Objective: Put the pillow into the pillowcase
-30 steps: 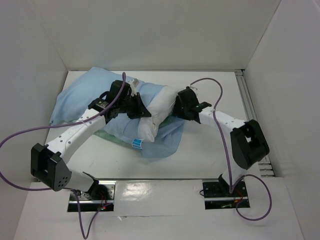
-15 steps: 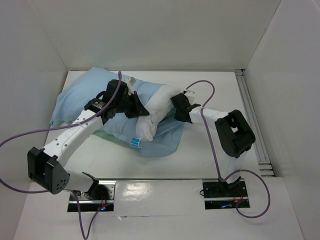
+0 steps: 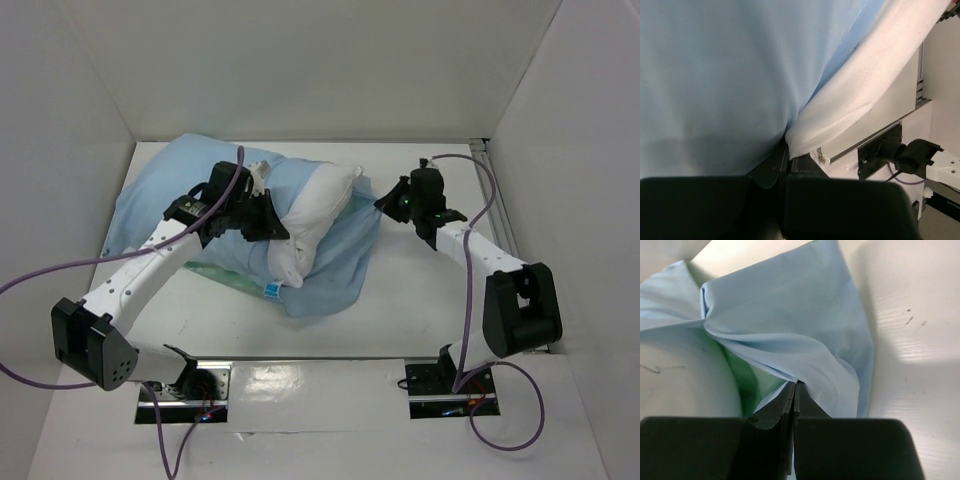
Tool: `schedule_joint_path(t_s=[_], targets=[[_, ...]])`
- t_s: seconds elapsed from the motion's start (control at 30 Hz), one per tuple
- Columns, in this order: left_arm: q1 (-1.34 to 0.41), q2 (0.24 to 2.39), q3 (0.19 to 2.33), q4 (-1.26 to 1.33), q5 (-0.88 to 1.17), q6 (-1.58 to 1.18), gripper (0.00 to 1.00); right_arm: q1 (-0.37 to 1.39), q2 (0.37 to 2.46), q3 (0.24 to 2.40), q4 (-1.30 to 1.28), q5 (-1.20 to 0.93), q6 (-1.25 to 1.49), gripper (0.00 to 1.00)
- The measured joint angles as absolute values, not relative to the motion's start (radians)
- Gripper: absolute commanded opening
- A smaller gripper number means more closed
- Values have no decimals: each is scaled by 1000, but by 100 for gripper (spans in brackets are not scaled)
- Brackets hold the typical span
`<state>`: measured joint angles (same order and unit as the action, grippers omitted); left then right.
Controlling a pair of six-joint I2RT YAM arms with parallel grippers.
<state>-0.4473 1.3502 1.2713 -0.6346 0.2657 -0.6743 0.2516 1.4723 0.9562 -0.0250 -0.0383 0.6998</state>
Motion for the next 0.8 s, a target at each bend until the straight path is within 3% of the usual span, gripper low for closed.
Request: schedule_joint_path(t_s=[0.13, 0.2, 0.23, 0.27, 0.33, 0.5, 0.8], targets=[[-448, 1361, 1279, -663, 273, -613, 2, 194, 1471, 907, 52, -203, 757, 0], [-458, 1382, 1328, -714, 279, -574, 28, 190, 1471, 907, 76, -251, 767, 0], [-468, 1399, 1377, -744, 278, -551, 57, 192, 1471, 908, 89, -267, 769, 0], [-482, 1413, 1423, -763, 275, -529, 68, 192, 1471, 911, 101, -278, 769, 0], [-512, 1426, 1522, -794, 265, -506, 81, 193, 1471, 918, 117, -285, 767, 0], [-628, 1427, 1715, -775, 162, -461, 86, 217, 1471, 926, 121, -285, 758, 0], [-818, 1581, 1750, -555, -146, -375, 86, 239, 1468, 926, 131, -282, 755, 0]])
